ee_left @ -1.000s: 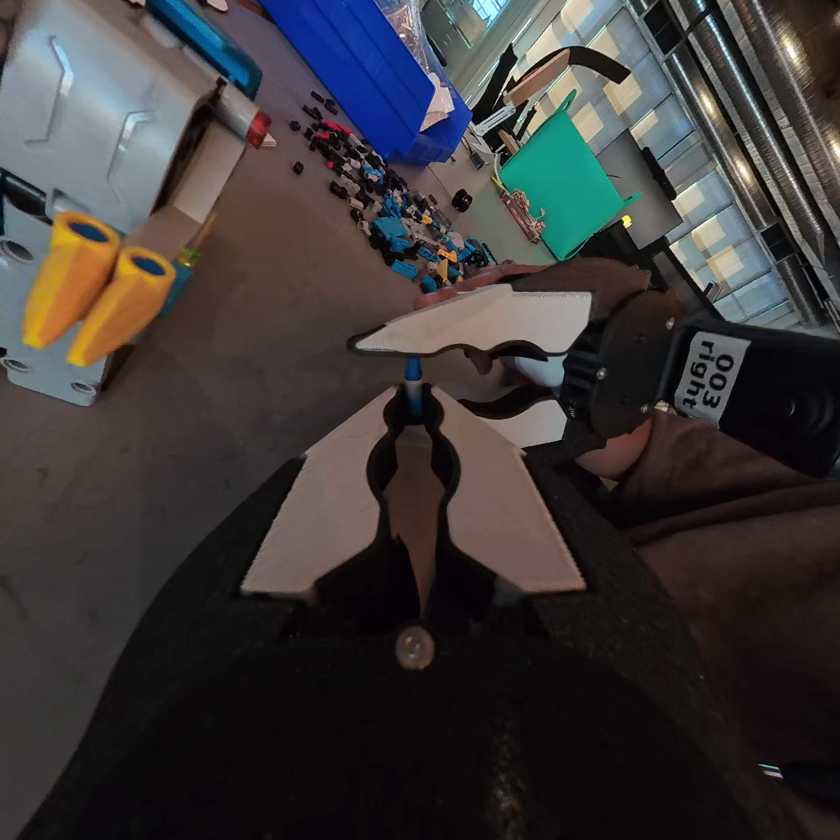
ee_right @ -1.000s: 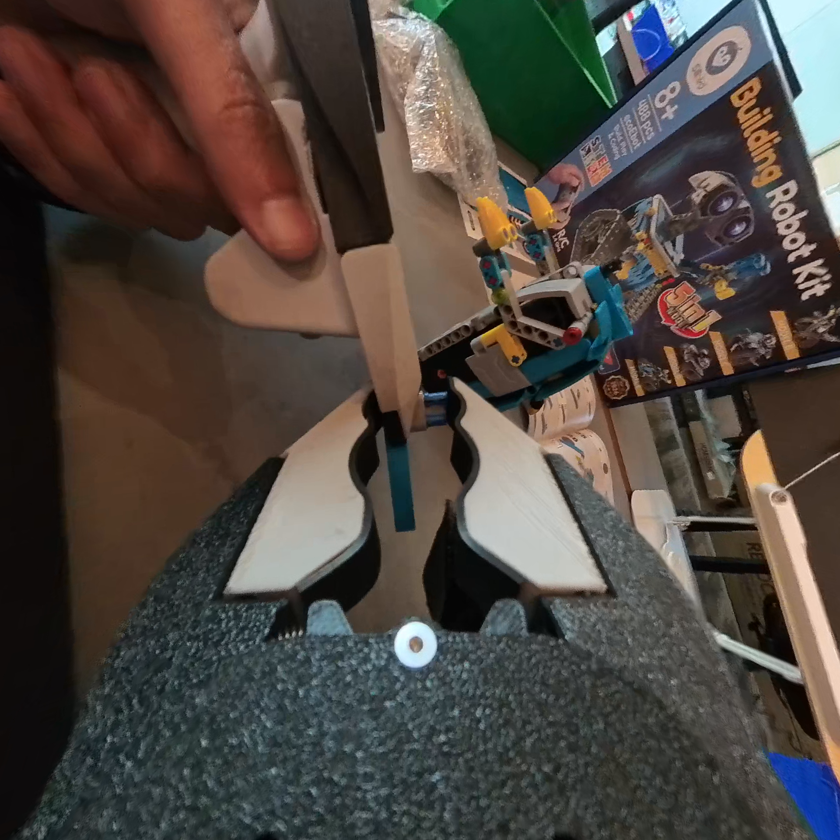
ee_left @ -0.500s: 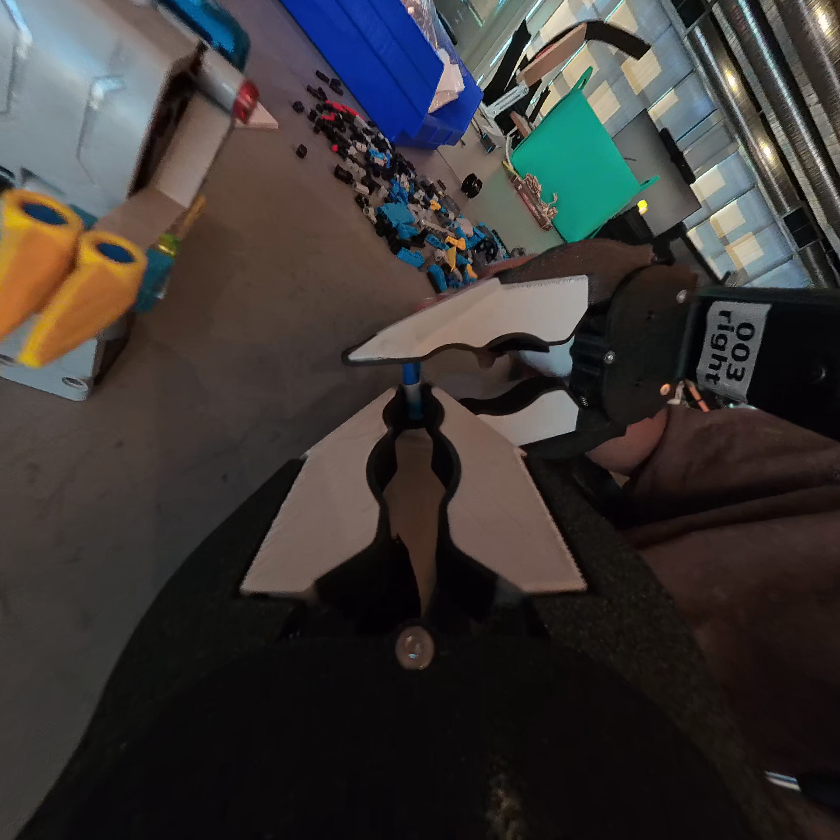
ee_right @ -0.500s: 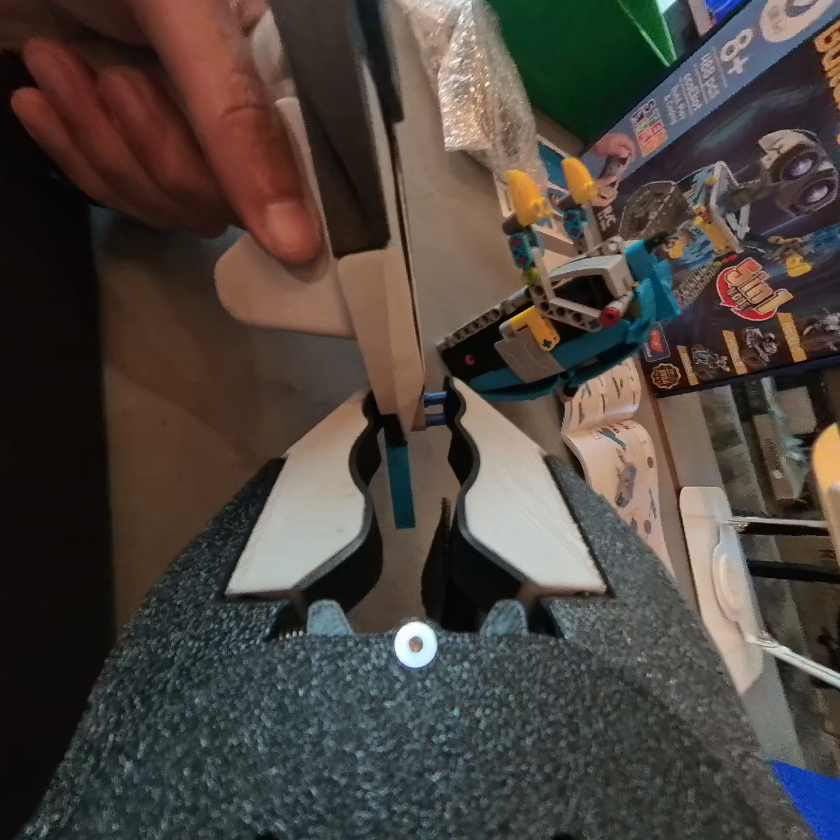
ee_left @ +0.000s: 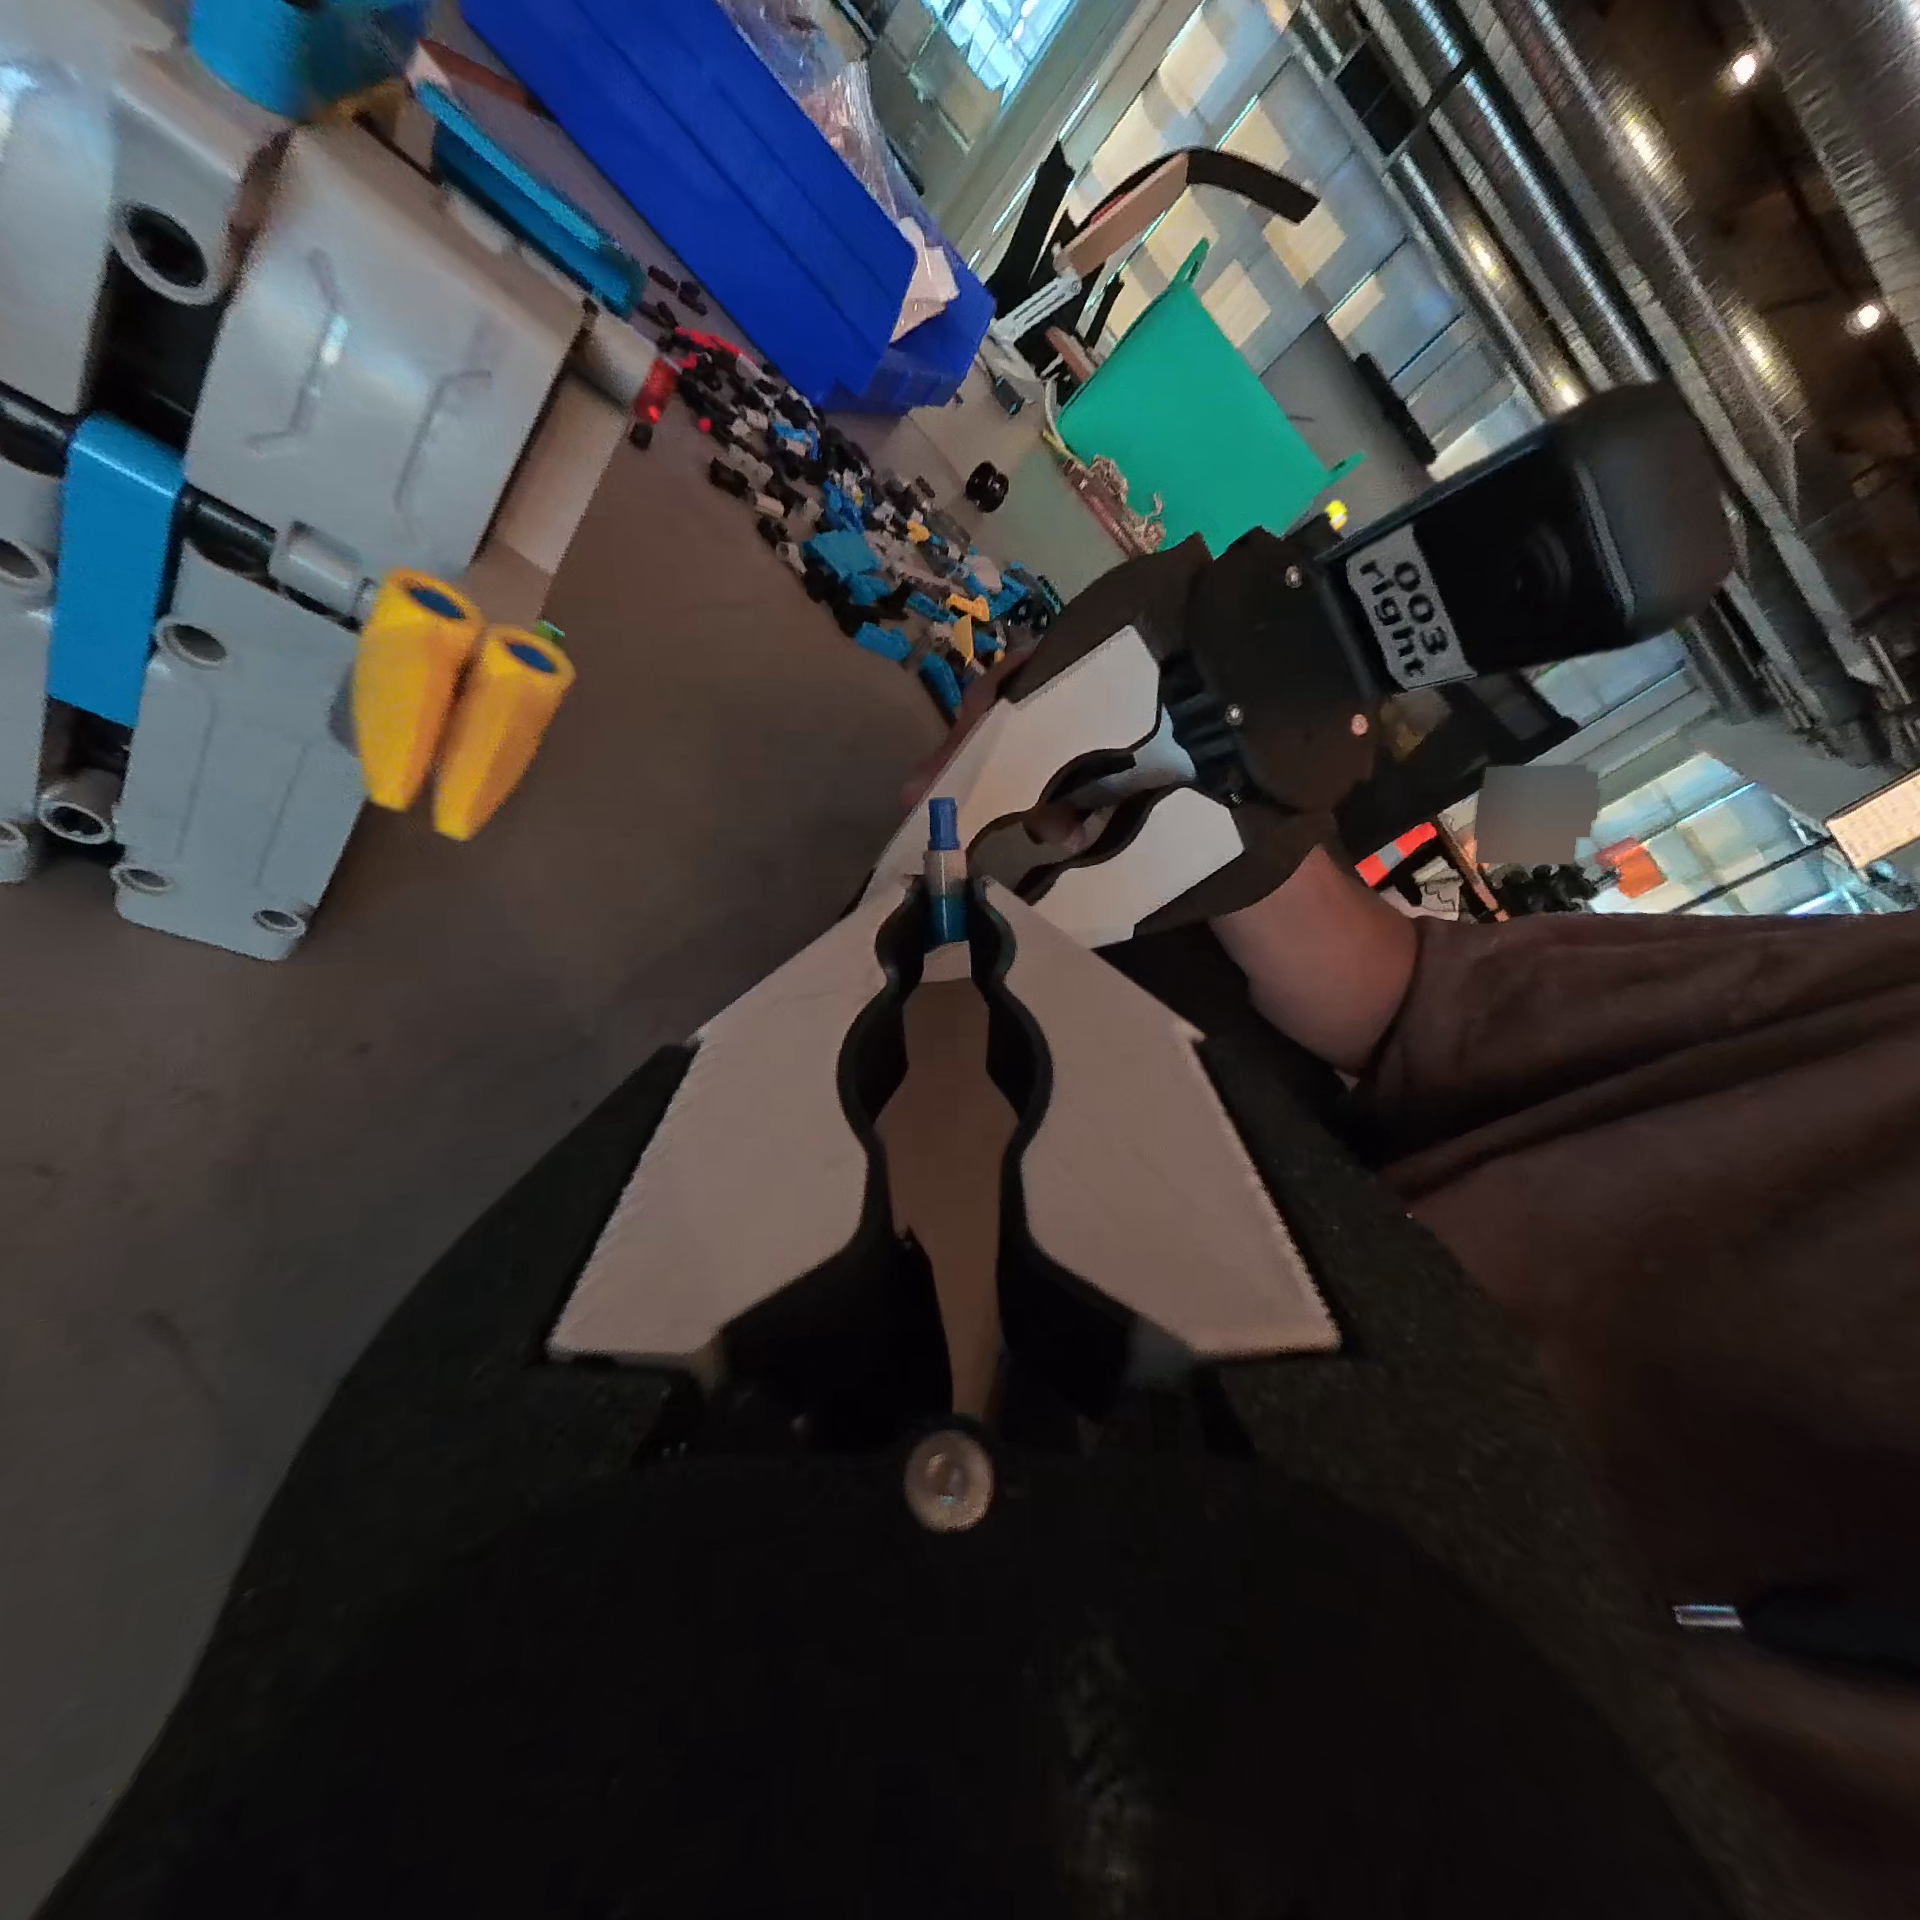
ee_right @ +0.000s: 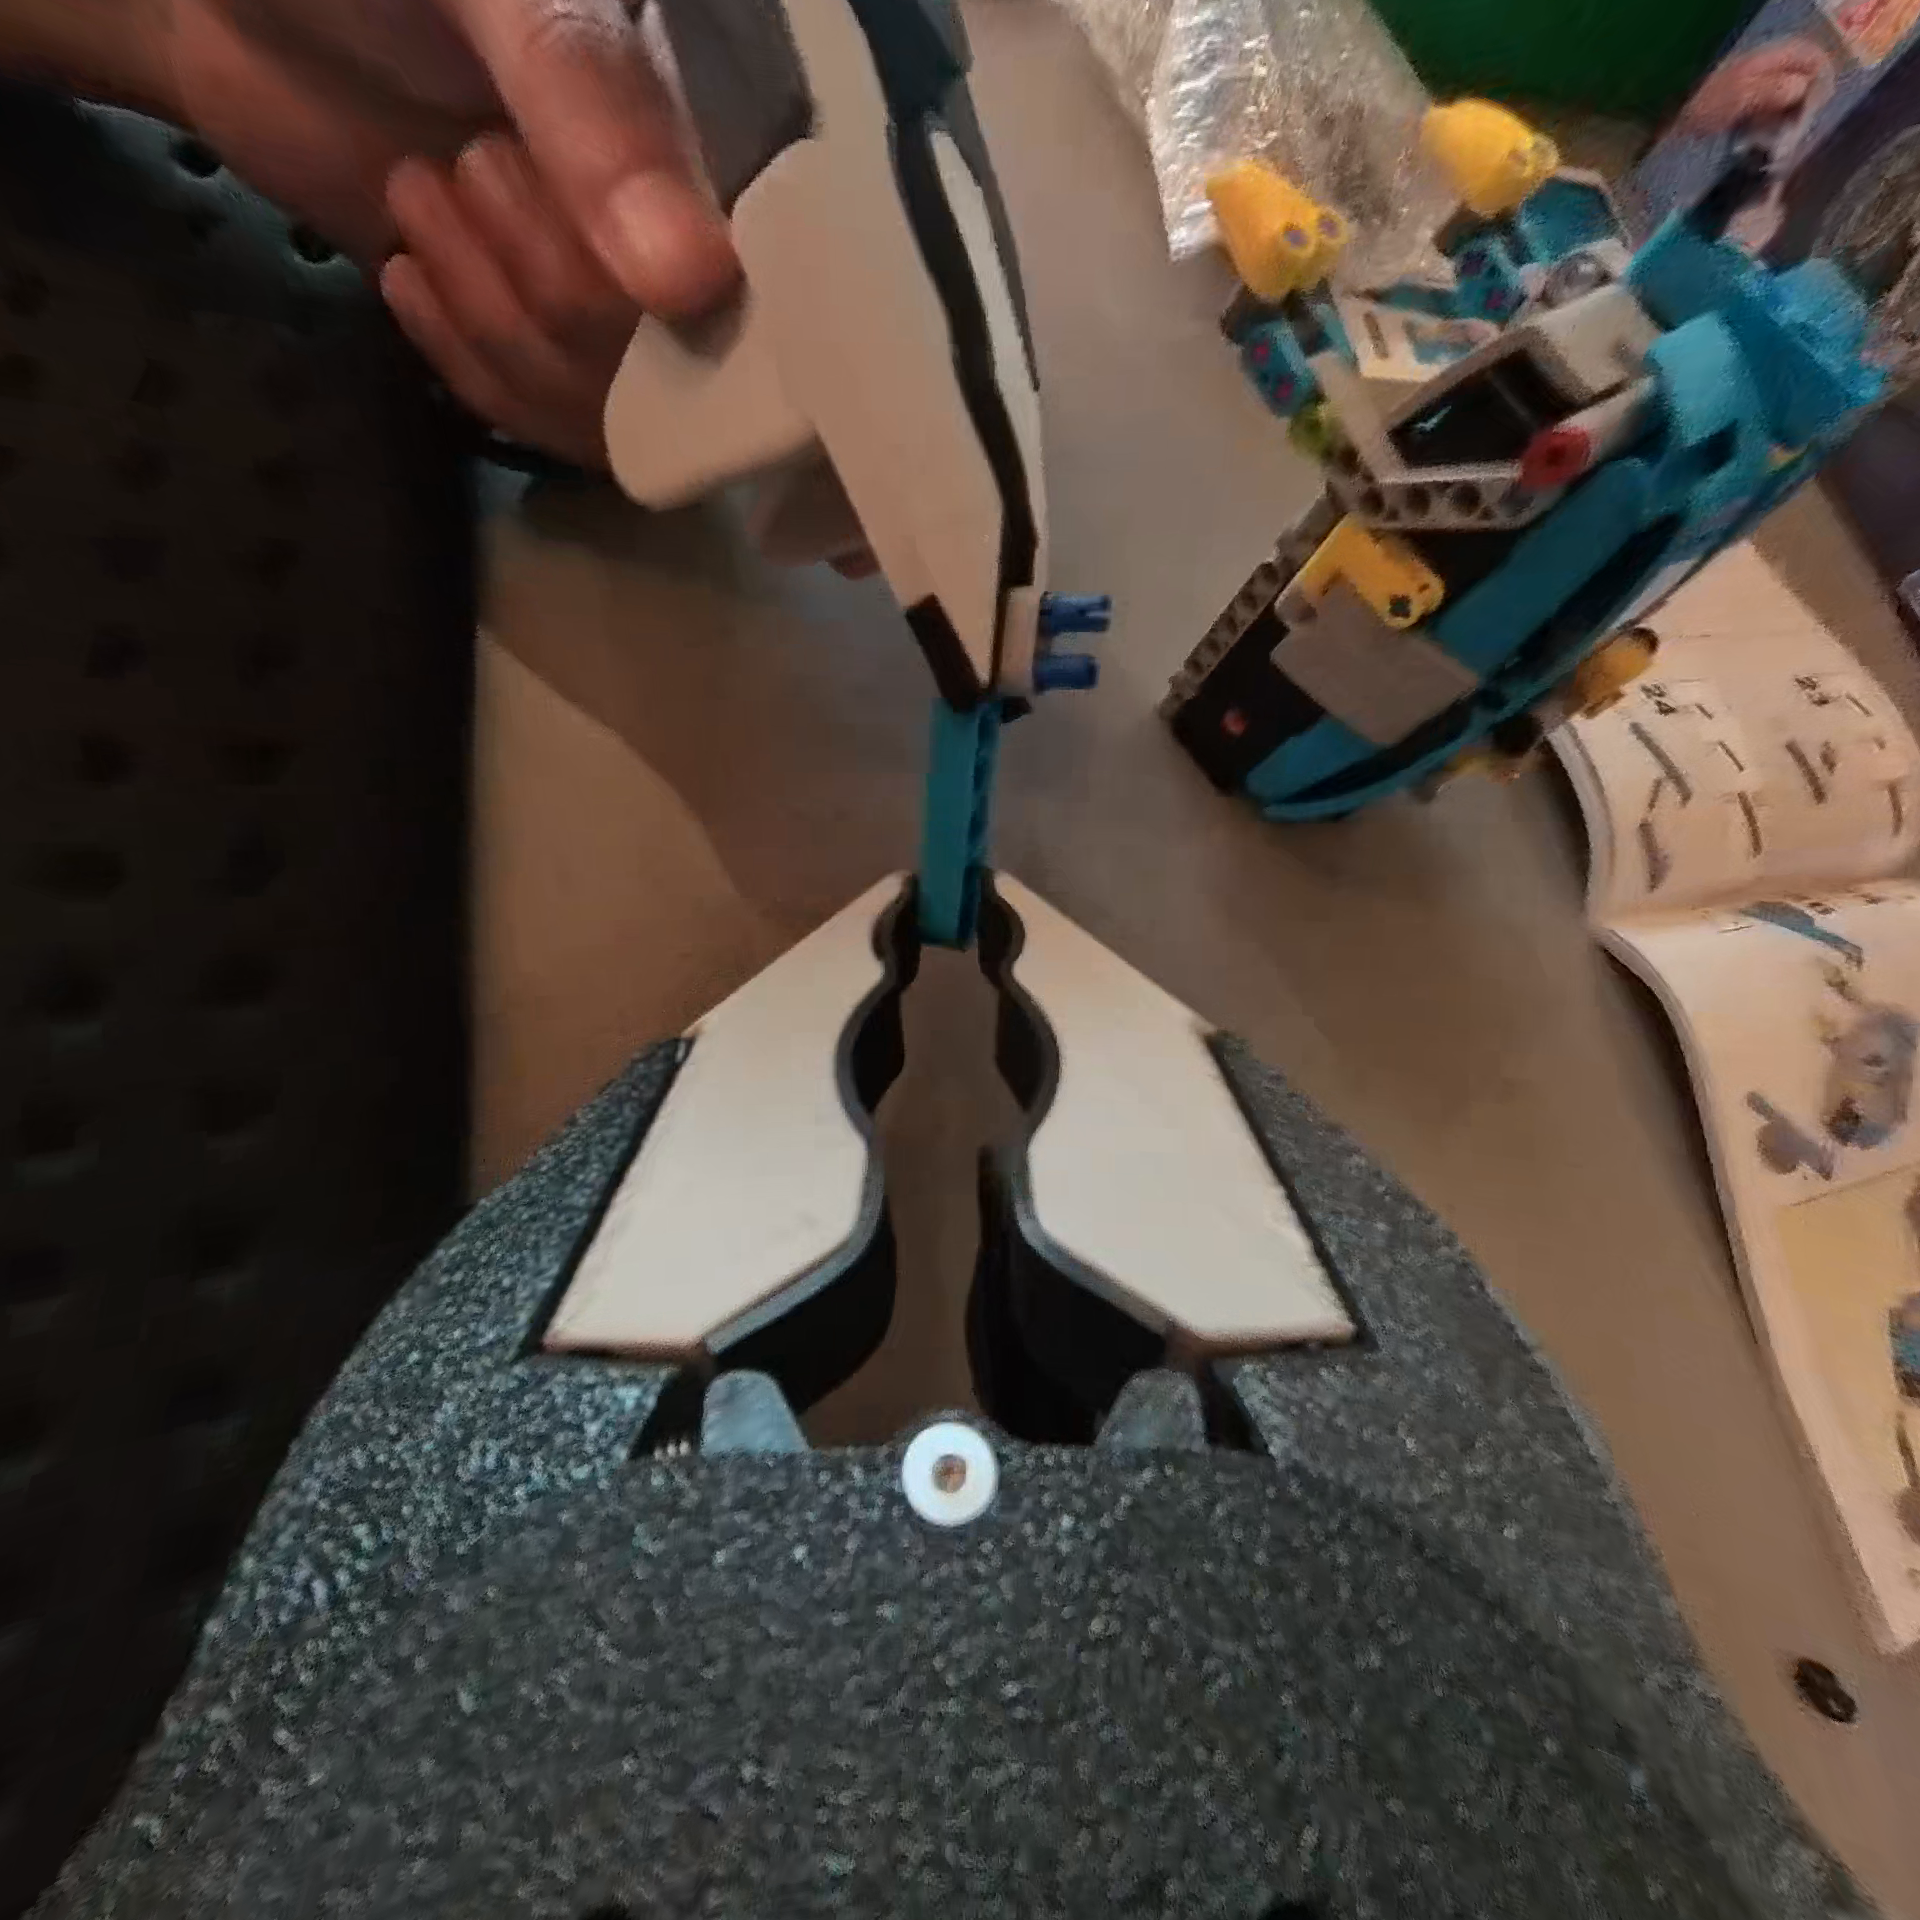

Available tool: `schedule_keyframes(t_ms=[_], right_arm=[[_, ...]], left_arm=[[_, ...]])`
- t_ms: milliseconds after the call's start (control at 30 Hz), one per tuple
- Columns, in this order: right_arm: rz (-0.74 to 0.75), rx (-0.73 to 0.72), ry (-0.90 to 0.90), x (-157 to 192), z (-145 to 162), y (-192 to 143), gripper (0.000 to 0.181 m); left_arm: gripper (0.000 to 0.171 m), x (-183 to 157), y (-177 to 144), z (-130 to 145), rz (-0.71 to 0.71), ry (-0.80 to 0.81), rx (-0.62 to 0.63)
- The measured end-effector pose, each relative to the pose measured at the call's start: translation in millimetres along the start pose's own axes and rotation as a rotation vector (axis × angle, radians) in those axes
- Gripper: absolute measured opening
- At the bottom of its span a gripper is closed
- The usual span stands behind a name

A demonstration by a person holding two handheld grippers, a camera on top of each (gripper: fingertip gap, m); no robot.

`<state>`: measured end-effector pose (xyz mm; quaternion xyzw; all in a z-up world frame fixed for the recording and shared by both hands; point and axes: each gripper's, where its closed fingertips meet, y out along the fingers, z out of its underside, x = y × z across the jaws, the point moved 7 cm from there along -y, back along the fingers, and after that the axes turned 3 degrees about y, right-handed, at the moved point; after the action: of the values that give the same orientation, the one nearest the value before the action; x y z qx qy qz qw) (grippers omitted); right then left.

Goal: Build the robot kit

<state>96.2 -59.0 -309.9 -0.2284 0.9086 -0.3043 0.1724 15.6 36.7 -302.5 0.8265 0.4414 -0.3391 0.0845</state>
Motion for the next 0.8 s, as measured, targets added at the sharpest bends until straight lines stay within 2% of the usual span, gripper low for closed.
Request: schedule_keyframes(t_ms=[33,67,100,167,233,333,467,567,700,800], right_arm=[[-0.005,-0.004,0.022,-0.4,-1.5,0.3,0.01],[-0.015,-0.023,0.053,-1.5,-3.5,-0.2,0.01],[-0.036,-0.055,0.1,-3.2,-6.0,-1.6,0.01],[-0.106,-0.111,0.251,-10.0,-8.4,-3.8,0.01],[-0.158,-0.181,0.406,-21.9,-7.6,-8.8,0.009],[-0.33,-0.304,0.647,-36.8,-3.5,-20.5,0.008],[-0.474,-0.484,0.812,-52.7,-3.2,-37.6,0.008],[-0.42,-0.511,0.774,-55.2,-3.5,-37.2,0.008],[-0.276,-0.502,0.534,-37.8,-18.4,-32.5,0.009],[-0.181,-0.471,0.409,-25.8,-27.9,-29.1,0.009]], left_arm=[[0.007,-0.3,-1.3,-1.1,0.01,0.0,-0.019],[0.011,-1.1,-2.8,-3.2,0.023,0.001,-0.047],[0.028,-1.6,-5.0,-5.9,0.022,0.005,-0.084],[0.044,-1.7,-11.3,-12.4,-0.012,0.035,-0.165],[0.045,-3.9,-17.9,-17.5,-0.026,0.069,-0.229],[0.042,-7.5,-21.3,-19.7,-0.032,0.123,-0.259],[0.038,-9.6,-15.2,-17.9,-0.065,0.171,-0.249],[0.038,-18.2,-6.1,-23.0,-0.067,0.189,-0.287],[0.038,-26.2,6.7,-32.9,-0.093,0.218,-0.336],[0.026,-29.2,8.1,-39.1,-0.061,0.188,-0.38]])
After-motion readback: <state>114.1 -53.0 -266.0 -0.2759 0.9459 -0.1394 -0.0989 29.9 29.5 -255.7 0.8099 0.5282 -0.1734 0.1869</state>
